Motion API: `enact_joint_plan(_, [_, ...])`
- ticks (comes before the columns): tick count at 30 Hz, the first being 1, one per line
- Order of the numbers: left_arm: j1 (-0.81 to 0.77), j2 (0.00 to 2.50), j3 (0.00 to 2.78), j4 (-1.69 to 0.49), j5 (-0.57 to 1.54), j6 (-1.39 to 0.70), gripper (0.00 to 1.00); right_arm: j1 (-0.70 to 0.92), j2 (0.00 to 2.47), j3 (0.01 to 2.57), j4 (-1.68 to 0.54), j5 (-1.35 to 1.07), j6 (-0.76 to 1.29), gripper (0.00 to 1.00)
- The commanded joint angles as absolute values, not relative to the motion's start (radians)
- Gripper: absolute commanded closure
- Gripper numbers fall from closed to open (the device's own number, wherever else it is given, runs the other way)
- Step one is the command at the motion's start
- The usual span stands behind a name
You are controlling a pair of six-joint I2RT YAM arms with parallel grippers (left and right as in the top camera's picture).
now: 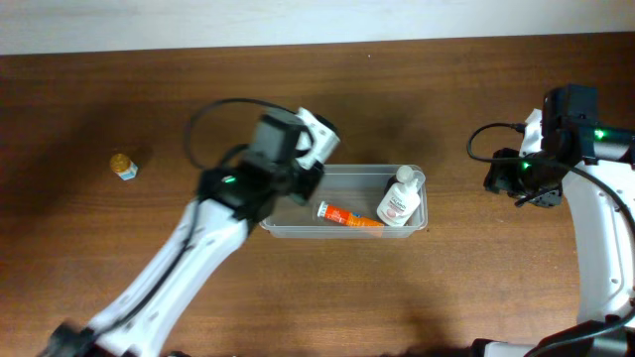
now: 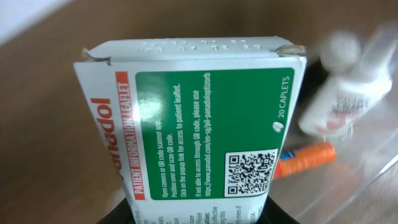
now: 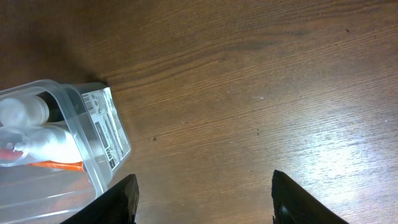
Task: Pack container
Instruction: 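Carry the Panadol box into the container's left side and release, then reach the left gripper to the gold-lidded jar and grasp it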
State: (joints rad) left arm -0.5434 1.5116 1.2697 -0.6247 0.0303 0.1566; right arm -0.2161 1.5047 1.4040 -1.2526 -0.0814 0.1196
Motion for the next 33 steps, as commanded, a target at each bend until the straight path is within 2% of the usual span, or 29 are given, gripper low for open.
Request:
enact_joint_plan(1, [-0.587,1.656,1.261,-0.645,0.027,0.231,0.70,-0.215,1.503,1.397,-1.253,-0.095,0.111,0.40])
enact_joint_plan(5, [-0.587,1.719,1.261,-0.674,-0.082,0.231,0.70,-0.215,1.503,1.397,-1.253,-0.095,0.108,0.40])
enact_joint_plan(6, [-0.587,1.718,1.262,-0.682,-0.122,0.231,0.67,-0.215,1.503,1.397,-1.253,-0.095,0.108,0.39])
enact_joint_plan(7, [-0.587,1.707,1.264,-0.693,-0.177,0.230,0.53,-0.215,1.503,1.397,-1.253,-0.095,0.108,0.40])
enact_joint_plan(9, [-0.587,1.682,1.267,-0.704,-0.222,0.230,0.34,-0.215,1.503,1.397,-1.253,-0.095,0.108,0.40])
enact_joint_plan(10, [-0.587,1.651,1.272,-0.719,-0.241,0.229,0.13,-0.215,1.503,1.397,-1.253,-0.095,0.108,0.39])
enact_joint_plan(11, [-0.587,1.626,1.274,-0.727,-0.249,0.229,0.01,-0.215,1.503,1.397,-1.253,-0.095,0.108,0.40])
enact_joint_plan(17, [-0.530,1.416,1.274,-0.746,-0.371,0.121,0.01,-0.215,1.503,1.397,-1.252,-0.094,0.107,0.40])
enact_joint_plan(19, [-0.457,1.360,1.274,-0.746,-0.374,0.062,0.01,-0.215,1.503,1.397,-1.252,-0.094,0.108,0.39])
enact_joint_plan(22, [-0.267,1.314,1.274,-0.745,-0.363,-0.047,0.01,-0.215,1.503,1.397,-1.252,-0.095,0.108,0.40])
enact_joint_plan(26, [-0.015,1.363,1.274,-0.704,-0.201,-0.068,0.01,-0.215,1.503,1.397,-1.252,-0.095,0.108,0.39])
enact_joint_plan(29, [0.112,1.449,1.275,-0.645,-0.093,-0.075,0.01,-0.215,1.503,1.397,-1.252,-0.095,0.108,0.39])
enact_joint_plan(33, [0.250,1.627,1.347,-0.625,-0.073,-0.202,0.01,-0.215,1.503,1.397,-1.254,-0.096,0.108,0.39])
